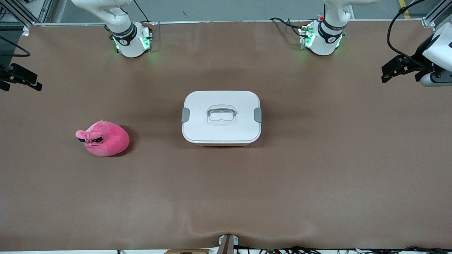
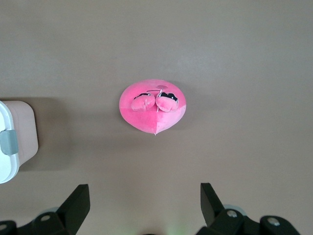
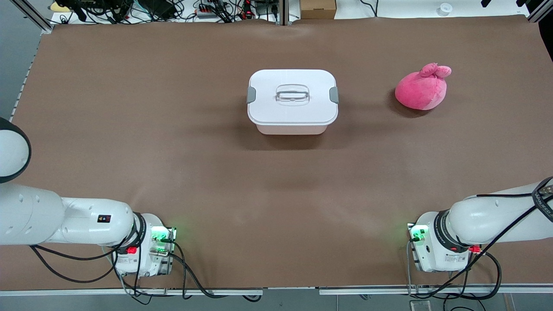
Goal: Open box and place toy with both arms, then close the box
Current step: 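Move the right gripper to the pink plush while the left gripper reaches the box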
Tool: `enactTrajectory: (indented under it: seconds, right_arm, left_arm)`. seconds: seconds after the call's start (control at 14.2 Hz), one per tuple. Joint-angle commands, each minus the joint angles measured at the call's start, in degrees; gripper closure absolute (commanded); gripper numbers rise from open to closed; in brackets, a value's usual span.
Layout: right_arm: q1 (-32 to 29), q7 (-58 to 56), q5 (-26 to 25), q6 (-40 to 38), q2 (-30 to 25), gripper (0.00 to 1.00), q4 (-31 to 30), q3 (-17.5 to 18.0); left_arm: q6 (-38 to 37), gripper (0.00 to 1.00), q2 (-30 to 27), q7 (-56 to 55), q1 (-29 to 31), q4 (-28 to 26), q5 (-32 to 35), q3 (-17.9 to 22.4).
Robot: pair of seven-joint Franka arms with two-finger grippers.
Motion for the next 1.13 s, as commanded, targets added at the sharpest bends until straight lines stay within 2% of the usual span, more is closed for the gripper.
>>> enactTrajectory:
  seconds: [0.0, 0.63, 1.06]
  right_arm:
    - [-0.3, -0.4, 0.7, -0.3, 0.3, 0.0, 1.0, 0.2]
    - [-0.4, -0.7, 0.9, -0.5, 0.5, 0.0, 0.7, 0.2]
    - [0.8, -0.6, 1.0, 2.2, 3.8, 0.0, 0.7, 0.3]
  left_arm:
    - [-1.1, 0.0, 0.5, 1.7, 0.4, 1.3, -1.0, 0.0]
    - [-1.8, 0.0, 3.2, 1.6, 0.2, 3.4, -1.0, 0.1]
    - [-4.3, 0.0, 3.3, -0.3, -0.2, 3.8, -1.2, -0.2]
